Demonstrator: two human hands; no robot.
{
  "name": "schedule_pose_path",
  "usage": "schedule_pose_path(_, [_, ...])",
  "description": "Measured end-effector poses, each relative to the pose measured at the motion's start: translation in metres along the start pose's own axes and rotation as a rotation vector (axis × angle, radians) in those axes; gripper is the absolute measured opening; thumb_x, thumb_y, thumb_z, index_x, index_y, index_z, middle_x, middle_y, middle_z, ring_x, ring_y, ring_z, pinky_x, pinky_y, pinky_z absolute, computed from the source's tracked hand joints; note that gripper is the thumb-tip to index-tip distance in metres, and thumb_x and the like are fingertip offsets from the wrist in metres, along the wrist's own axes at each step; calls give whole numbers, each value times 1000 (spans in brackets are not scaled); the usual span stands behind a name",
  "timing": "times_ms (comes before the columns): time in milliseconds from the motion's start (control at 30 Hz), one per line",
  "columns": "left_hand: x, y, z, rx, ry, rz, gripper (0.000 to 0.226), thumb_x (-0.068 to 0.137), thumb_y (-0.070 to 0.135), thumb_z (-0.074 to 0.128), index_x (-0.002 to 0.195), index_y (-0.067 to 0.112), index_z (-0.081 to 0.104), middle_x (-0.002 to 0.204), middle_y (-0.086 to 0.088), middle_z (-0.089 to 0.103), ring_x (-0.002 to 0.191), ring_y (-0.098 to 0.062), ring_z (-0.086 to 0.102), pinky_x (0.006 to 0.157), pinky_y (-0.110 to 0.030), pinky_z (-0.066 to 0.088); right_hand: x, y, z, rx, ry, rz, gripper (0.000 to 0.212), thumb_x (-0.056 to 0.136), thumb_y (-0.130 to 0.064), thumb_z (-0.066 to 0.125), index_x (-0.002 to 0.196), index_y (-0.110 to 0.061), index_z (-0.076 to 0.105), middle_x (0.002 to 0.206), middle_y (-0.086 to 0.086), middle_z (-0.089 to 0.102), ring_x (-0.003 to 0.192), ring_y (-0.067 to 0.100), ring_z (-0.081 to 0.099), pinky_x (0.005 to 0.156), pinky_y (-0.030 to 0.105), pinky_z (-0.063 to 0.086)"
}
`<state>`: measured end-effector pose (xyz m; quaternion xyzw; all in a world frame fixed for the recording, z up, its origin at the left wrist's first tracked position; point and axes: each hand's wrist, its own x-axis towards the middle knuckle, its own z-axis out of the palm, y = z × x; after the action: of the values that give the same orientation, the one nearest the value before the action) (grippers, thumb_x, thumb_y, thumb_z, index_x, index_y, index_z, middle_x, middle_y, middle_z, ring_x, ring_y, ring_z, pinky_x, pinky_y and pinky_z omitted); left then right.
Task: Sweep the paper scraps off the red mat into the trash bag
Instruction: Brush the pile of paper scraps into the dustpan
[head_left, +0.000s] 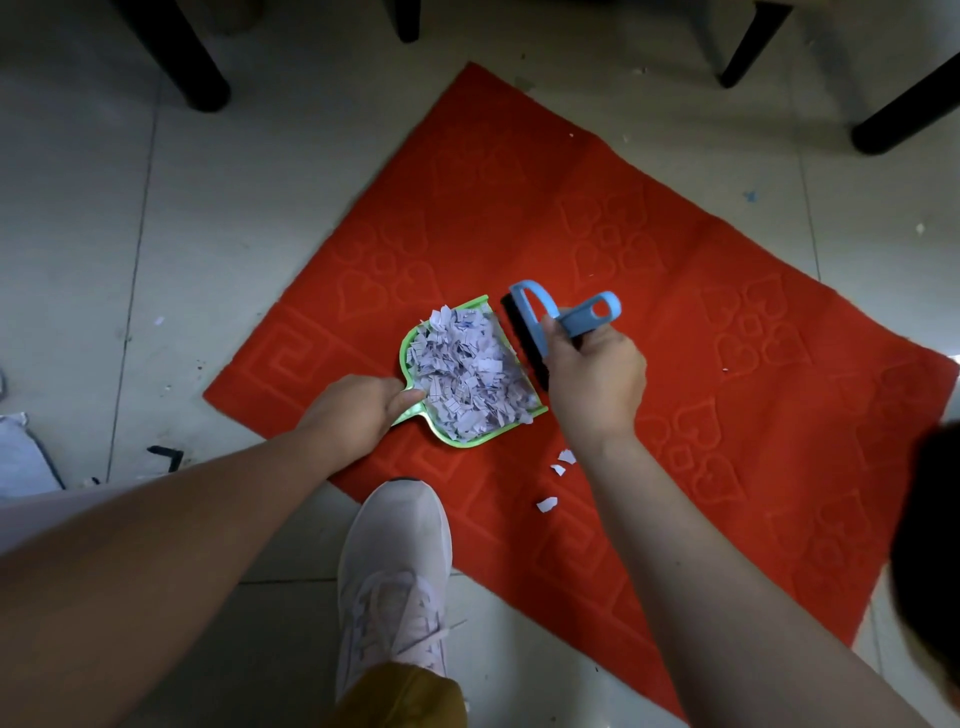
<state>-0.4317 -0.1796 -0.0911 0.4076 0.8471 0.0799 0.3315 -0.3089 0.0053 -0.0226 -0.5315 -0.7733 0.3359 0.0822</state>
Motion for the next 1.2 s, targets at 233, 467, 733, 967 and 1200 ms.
schedule_pose_path(233, [1, 0, 1, 13, -1, -21, 48, 97, 51, 31, 61, 19, 36, 60, 5, 43, 67, -21, 46, 64, -33, 30, 6, 8, -9, -72, 12, 21, 35, 94, -41, 50, 83, -9, 62, 67, 5, 53, 76, 34, 60, 65, 37, 40])
schedule_pose_path(467, [0, 1, 2, -26, 18, -11, 49, 97, 49, 34, 60, 18, 37, 58, 3, 42, 66, -24, 47, 64, -34, 33, -5, 3, -5, -35, -5, -7, 39, 92, -44, 53, 82, -8, 65, 75, 16, 65, 77, 38, 60, 67, 40, 43])
schedule_pose_path(733, [11, 11, 1, -39, -5, -23, 51, 97, 50, 33, 61, 15, 38, 60, 1, 45, 64, -21, 45, 63, -33, 30, 48, 12, -38, -108, 85, 93, 30, 94, -40, 51, 94, -12, 64, 79, 6, 61, 77, 28, 60, 72, 41, 48])
schedule_pose_path(967, [21, 23, -4, 4, -31, -8, 51, 98, 51, 29, 62, 16, 38, 61, 1, 44, 65, -21, 44, 63, -33, 30, 34, 13, -22, 1, -64, 40, 25, 89, -39, 57, 88, -17, 68, 77, 6, 68, 75, 27, 65, 74, 46, 53])
schedule_pose_path(1200, [20, 23, -3, 6, -26, -21, 51, 98, 51, 29, 61, 16, 38, 61, 1, 44, 67, -22, 46, 64, -33, 31, 51, 12, -40, -31, 53, 62, 27, 92, -38, 53, 91, -15, 65, 76, 6, 66, 75, 28, 64, 72, 42, 52])
